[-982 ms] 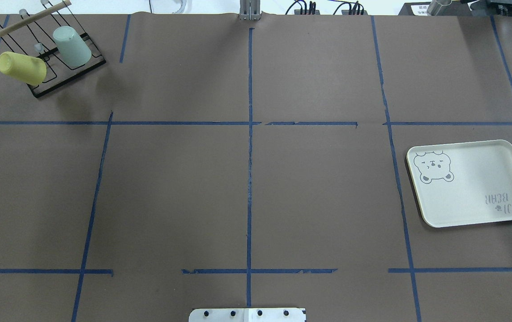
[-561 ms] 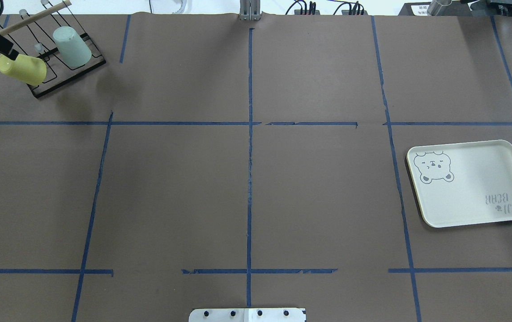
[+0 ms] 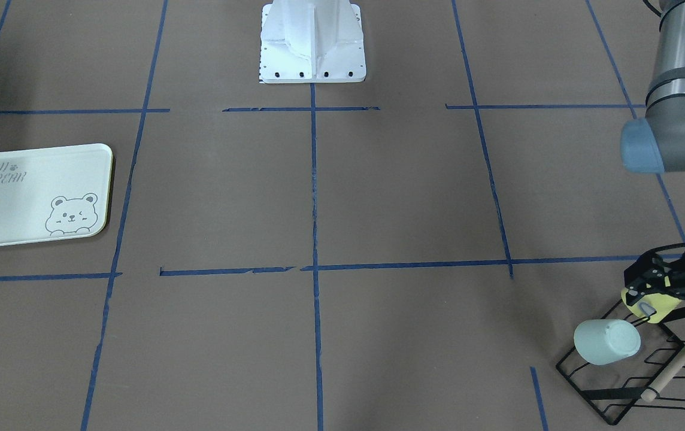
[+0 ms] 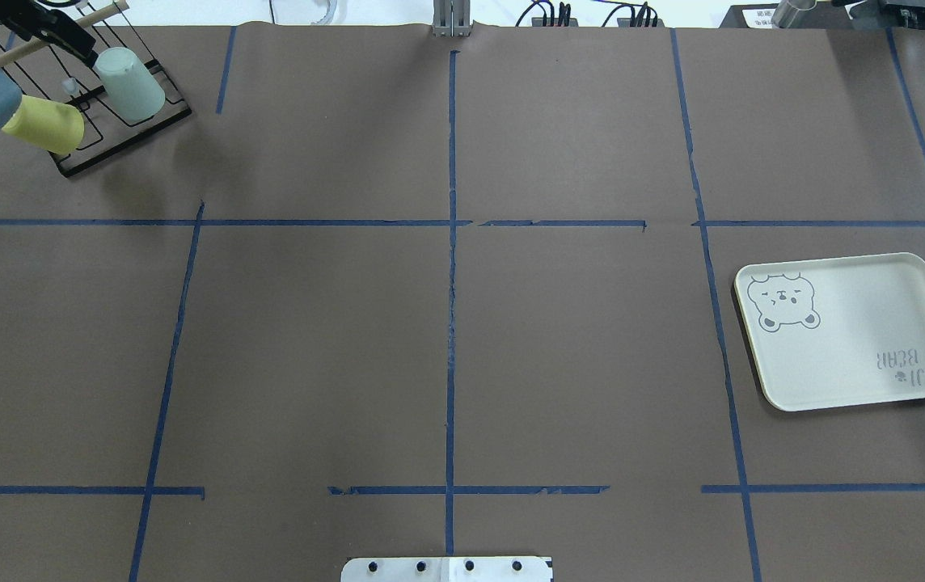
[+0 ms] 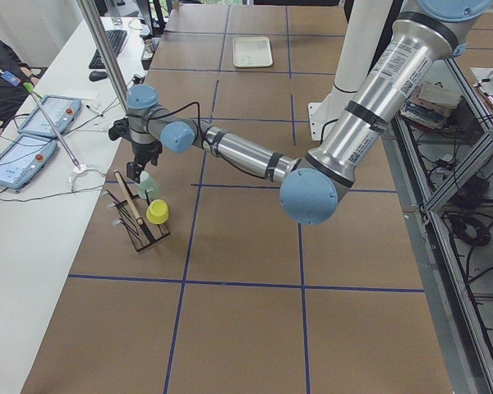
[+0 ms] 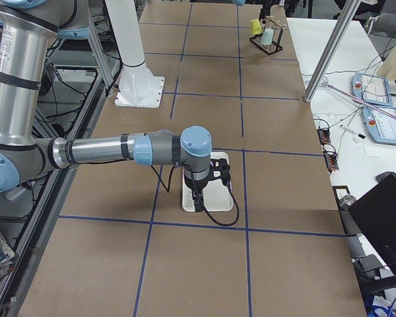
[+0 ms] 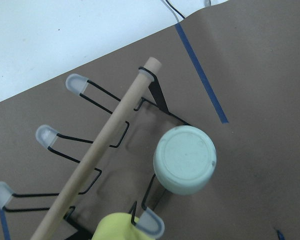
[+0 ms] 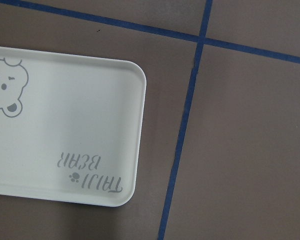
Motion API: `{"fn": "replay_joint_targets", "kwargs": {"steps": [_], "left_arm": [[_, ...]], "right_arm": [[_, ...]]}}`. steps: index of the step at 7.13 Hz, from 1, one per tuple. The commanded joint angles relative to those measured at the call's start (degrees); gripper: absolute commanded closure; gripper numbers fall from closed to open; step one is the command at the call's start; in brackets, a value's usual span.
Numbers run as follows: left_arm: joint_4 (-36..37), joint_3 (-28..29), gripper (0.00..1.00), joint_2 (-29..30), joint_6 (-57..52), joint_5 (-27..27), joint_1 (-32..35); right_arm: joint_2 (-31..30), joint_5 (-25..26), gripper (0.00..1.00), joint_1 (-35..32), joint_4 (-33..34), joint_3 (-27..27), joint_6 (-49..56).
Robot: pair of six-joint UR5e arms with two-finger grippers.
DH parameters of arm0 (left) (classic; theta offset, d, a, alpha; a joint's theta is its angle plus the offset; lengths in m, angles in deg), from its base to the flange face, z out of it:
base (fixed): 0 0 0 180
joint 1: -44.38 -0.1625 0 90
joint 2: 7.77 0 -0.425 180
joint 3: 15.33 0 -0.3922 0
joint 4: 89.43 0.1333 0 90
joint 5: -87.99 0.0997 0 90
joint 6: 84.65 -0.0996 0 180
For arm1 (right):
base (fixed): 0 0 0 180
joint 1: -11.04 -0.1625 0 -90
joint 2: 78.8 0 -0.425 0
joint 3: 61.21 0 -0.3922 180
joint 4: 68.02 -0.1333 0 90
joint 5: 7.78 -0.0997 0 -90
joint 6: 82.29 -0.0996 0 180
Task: Left arm grabs green cup and hands to right arm on tray
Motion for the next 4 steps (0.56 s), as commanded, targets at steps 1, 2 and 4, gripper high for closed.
{"fn": "replay_joint_targets", "kwargs": {"steps": [1,2,4], "left_arm": [[-3.5,6.8,0.00,3.4,2.1,0.0,-1.9],[-4.9,8.3,0.00,3.9,3.4,0.0,-3.1],[-5.8,10.3,0.00,4.6,4.0,0.0,-3.8]], "right_arm": [[0.0,0.0,0.00,-0.1,0.0,0.0,0.0],[0.0,0.1,0.00,0.0,0.0,-0.2,0.0],[0.0,0.1,0.00,0.0,0.0,-0.3,0.0]]}}
